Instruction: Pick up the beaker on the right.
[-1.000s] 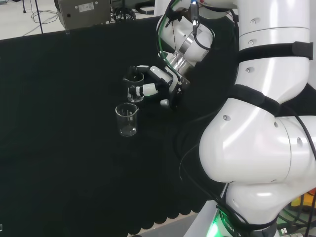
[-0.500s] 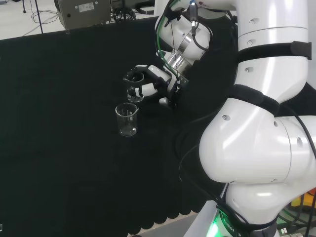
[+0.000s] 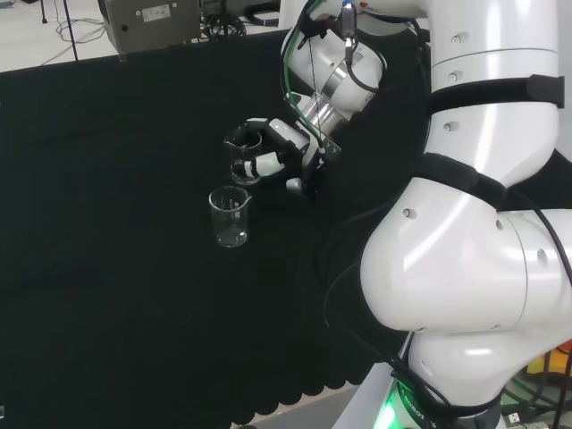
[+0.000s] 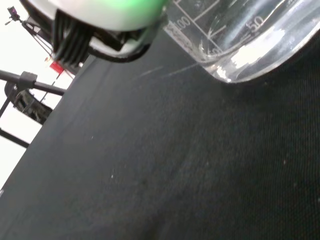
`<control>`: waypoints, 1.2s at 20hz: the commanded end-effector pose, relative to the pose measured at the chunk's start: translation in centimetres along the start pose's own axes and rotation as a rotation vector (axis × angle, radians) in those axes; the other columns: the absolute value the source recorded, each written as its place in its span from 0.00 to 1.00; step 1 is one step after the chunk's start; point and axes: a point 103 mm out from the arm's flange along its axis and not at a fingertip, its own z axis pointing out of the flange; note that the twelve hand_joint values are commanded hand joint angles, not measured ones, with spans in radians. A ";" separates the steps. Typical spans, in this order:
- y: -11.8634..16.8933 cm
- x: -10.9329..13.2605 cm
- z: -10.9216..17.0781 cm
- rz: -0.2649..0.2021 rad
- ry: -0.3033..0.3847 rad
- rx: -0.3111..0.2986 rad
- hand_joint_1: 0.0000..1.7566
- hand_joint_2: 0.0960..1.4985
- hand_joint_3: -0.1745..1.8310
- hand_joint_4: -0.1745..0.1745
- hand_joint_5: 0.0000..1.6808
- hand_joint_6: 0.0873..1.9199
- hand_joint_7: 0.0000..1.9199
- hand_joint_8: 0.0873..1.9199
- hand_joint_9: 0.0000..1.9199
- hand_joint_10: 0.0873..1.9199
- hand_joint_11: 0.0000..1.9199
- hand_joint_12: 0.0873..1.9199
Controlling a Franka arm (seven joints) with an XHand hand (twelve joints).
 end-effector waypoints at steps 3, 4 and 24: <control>-0.1 1.2 -1.5 0.012 -0.126 -0.203 0.73 0.54 0.24 0.18 0.72 0.31 0.67 0.24 0.76 0.11 0.66 0.39; 0.0 1.5 -1.7 0.001 -0.138 -0.217 0.74 0.53 0.23 0.09 0.76 0.24 0.70 0.19 0.81 0.07 0.69 0.35; -3.8 4.6 -11.5 -0.070 -0.148 -0.113 0.75 0.40 0.36 0.00 0.87 0.07 0.82 0.00 0.94 0.00 0.77 0.27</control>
